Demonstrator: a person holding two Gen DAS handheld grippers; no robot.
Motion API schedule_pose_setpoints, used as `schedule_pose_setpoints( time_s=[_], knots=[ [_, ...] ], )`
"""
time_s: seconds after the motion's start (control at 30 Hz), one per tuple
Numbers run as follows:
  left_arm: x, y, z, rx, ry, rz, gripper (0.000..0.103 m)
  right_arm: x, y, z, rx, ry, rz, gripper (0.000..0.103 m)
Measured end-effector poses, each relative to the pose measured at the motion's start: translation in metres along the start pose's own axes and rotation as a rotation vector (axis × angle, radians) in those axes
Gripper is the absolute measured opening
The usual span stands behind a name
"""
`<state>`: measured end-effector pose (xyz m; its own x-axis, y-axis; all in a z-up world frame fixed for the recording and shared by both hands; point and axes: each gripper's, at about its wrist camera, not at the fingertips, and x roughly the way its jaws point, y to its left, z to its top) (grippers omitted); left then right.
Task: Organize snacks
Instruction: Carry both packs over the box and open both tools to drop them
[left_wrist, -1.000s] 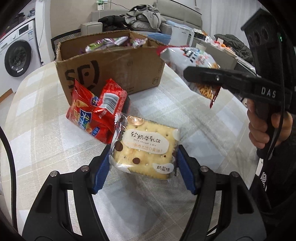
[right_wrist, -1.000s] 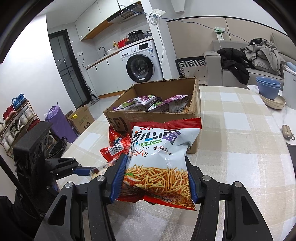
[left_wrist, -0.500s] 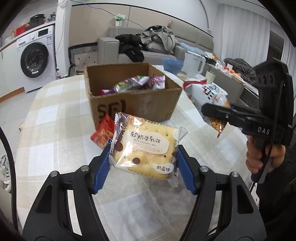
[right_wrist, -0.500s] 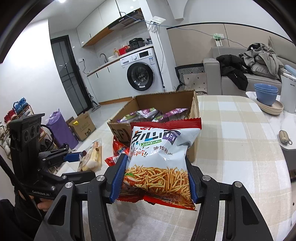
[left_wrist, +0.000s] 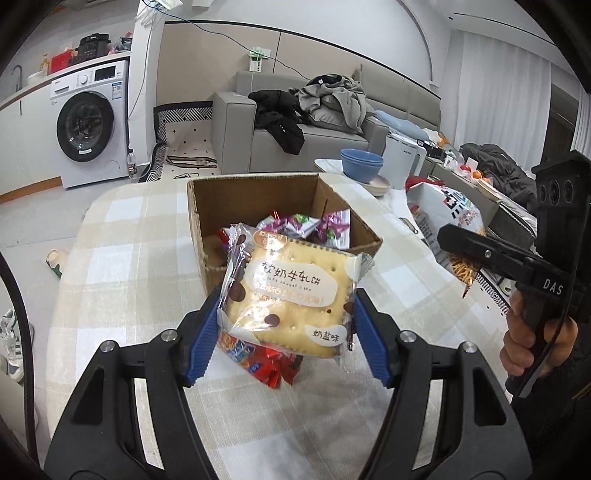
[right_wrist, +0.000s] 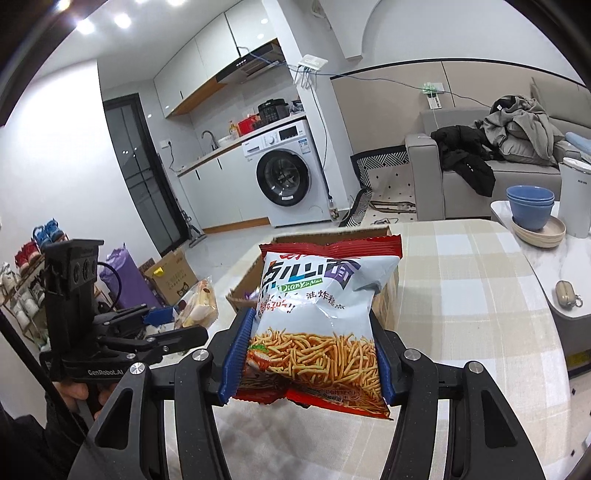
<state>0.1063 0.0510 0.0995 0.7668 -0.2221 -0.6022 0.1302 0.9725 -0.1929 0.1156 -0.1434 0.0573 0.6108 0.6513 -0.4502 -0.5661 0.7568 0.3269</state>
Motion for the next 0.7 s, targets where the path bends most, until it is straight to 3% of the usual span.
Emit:
schedule_pose_setpoints(
  time_s=[0.2, 0.7],
  knots=[
    [0.015, -0.002, 0.03, -0.016, -0.007, 0.034, 0.065, 0.007, -0.002, 0.018, 0.02, -0.022, 0.004, 0.057],
    [0.052, 0.006, 0.053, -0.044, 0.018, 0.065, 0.065, 0.046, 0.001, 0.032, 0.002, 0.032, -0.028, 0.057]
  ],
)
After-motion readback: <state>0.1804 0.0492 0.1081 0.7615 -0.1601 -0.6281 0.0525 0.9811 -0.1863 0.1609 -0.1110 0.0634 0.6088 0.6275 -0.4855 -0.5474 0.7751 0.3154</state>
